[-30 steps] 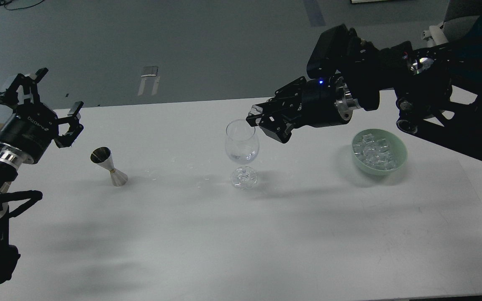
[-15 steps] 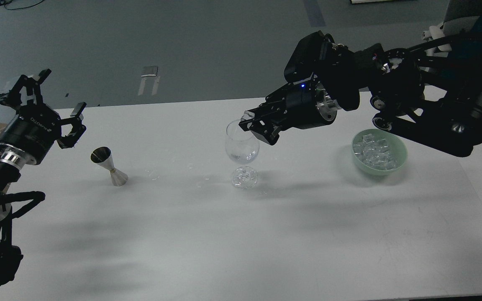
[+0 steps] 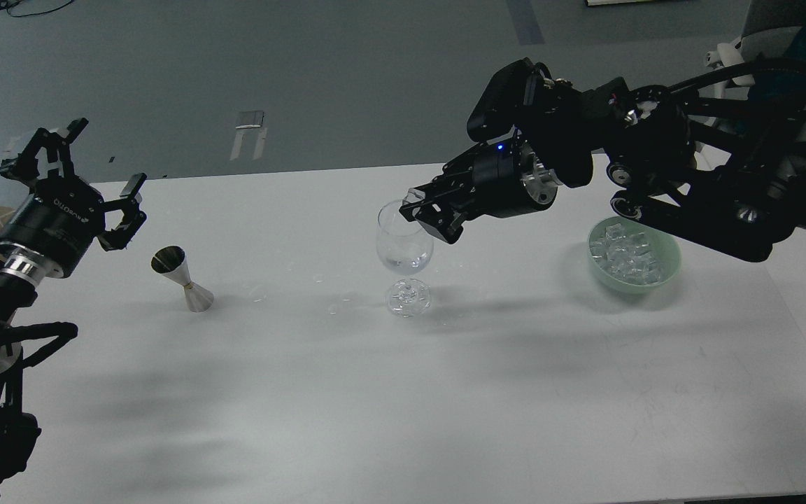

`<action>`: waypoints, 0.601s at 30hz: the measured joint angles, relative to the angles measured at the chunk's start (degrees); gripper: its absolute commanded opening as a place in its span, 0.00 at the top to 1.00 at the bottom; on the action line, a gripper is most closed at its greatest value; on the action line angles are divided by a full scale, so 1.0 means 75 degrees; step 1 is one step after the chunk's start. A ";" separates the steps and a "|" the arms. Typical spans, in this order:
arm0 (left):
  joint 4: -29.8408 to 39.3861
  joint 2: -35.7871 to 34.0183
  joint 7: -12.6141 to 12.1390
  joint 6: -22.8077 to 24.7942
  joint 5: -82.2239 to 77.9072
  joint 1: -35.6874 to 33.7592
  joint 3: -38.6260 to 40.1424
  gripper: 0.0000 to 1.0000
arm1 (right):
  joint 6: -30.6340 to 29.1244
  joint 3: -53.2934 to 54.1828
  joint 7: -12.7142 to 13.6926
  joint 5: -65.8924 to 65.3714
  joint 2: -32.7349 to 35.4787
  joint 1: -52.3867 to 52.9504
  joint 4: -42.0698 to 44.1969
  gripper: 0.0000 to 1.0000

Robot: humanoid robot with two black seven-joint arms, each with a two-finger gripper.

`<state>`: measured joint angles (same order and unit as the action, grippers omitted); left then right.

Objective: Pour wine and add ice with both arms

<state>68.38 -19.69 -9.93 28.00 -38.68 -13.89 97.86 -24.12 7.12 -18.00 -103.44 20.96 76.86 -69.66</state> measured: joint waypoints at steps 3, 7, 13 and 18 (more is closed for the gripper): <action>0.0000 0.0000 0.0000 0.0000 0.0000 0.0003 -0.0003 0.03 | 0.0025 0.0000 0.0002 0.0010 -0.0082 -0.0005 0.0056 0.64; 0.0000 0.0000 0.0000 0.0000 0.0000 0.0011 -0.0003 0.03 | 0.0049 0.0001 0.0047 0.0041 -0.0119 -0.0013 0.0075 0.58; 0.0000 -0.0003 0.0000 0.0000 0.0002 0.0012 0.0006 0.03 | 0.0136 0.0011 0.0111 0.0047 -0.0123 -0.0015 0.0077 0.50; 0.0000 -0.0011 0.0000 0.0000 0.0004 0.0012 0.0007 0.03 | 0.0217 0.0056 0.0117 0.0083 -0.0105 -0.0016 0.0075 0.50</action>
<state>68.38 -19.77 -9.93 28.00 -38.64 -13.80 97.91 -22.49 7.54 -17.12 -102.82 20.18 76.74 -69.09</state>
